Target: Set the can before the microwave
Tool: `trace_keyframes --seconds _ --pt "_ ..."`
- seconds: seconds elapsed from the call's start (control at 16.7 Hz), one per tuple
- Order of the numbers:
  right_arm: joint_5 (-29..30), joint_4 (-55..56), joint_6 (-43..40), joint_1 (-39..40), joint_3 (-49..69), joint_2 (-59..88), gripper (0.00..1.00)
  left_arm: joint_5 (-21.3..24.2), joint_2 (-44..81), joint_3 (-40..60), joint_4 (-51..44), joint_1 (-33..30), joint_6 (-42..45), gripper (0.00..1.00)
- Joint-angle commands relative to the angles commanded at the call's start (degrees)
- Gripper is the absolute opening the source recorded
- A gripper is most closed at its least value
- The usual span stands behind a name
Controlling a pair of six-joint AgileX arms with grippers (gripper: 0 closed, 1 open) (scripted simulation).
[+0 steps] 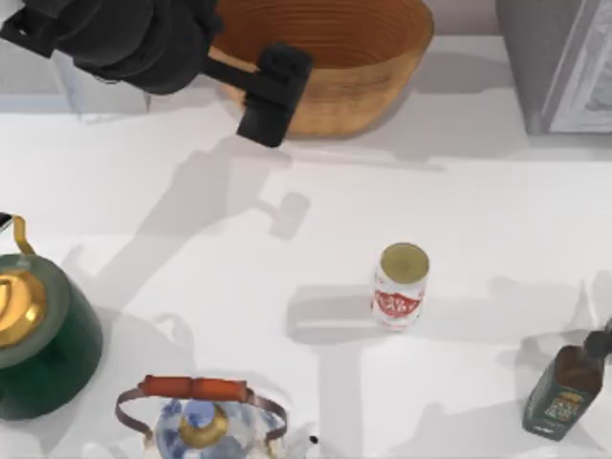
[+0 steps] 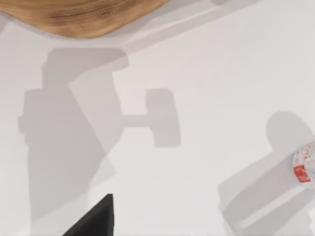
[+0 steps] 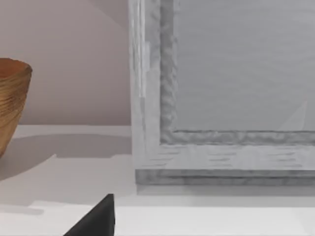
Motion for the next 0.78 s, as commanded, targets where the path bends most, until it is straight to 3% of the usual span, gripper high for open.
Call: trace_keyframes --seconds 0.36,0.78 --pt "0.00 0.00 0.00 0.00 0.00 0.00 1.00 -0.68 34.16 32.63 -19.93 -10.23 -2.20 1.00" --pt "0.00 0.00 0.00 0.00 0.00 0.00 1.00 -0.91 52.52 49.19 -33.59 -17.46 -2.20 1.00"
